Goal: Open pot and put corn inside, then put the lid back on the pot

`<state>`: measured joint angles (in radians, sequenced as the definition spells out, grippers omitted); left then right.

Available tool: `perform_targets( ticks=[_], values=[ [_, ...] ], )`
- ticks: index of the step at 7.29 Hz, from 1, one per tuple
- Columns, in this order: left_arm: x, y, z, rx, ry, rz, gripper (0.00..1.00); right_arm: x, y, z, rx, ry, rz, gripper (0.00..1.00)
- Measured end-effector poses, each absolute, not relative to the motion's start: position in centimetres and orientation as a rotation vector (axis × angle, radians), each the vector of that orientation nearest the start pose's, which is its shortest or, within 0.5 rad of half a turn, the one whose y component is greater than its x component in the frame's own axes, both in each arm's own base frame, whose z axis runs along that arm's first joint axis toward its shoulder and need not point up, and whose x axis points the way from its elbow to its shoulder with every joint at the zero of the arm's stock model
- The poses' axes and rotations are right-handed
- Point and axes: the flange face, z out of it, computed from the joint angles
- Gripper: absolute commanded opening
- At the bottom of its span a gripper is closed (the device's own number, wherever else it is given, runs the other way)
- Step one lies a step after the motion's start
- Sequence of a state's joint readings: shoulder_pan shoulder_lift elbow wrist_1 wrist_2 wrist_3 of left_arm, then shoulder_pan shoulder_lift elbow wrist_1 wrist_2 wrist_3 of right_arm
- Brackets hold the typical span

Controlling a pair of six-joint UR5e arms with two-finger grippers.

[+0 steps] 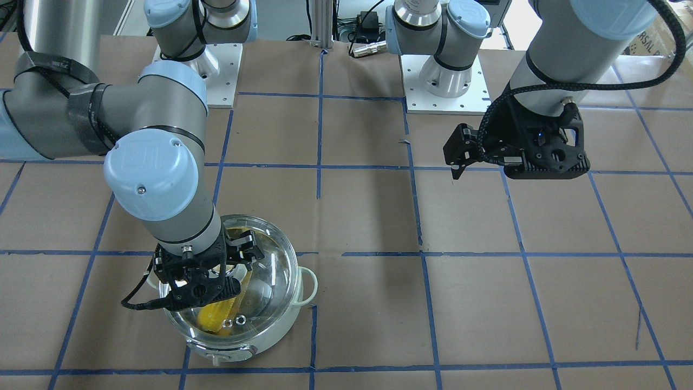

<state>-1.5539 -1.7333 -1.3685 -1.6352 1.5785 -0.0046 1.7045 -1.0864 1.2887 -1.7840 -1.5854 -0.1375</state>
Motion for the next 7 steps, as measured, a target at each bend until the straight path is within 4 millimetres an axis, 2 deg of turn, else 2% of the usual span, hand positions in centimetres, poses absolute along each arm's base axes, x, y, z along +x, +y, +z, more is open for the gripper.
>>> perform_targets(
  ticks=[1, 2, 3, 5, 6, 7],
  values=[
    [-12.3, -56.0, 49.6, -0.033, 3.134, 0.038, 1.0, 22.0, -65.4, 37.3, -0.416, 3.129, -0.038, 1.0],
    [-12.3, -56.0, 49.6, -0.033, 3.134, 0.037, 1.0, 21.6, -64.3, 39.3, -0.404, 3.131, -0.073, 1.0],
    [-12.3, -55.9, 49.7, -0.033, 3.134, 0.035, 1.0, 20.9, -62.2, 41.6, -0.392, 3.133, -0.111, 1.0],
    [-12.3, -55.9, 49.8, -0.034, 3.134, 0.032, 1.0, 19.5, -55.8, 45.8, -0.376, 3.132, -0.21, 1.0],
    [-12.3, -55.9, 49.7, -0.033, 3.134, 0.033, 1.0, 19.0, -53.3, 47.2, -0.37, 3.134, -0.248, 1.0],
    [-12.3, -56.1, 49.6, -0.033, 3.134, 0.037, 1.0, 18.8, -51.8, 47.9, -0.372, 3.138, -0.266, 1.0]
  ],
)
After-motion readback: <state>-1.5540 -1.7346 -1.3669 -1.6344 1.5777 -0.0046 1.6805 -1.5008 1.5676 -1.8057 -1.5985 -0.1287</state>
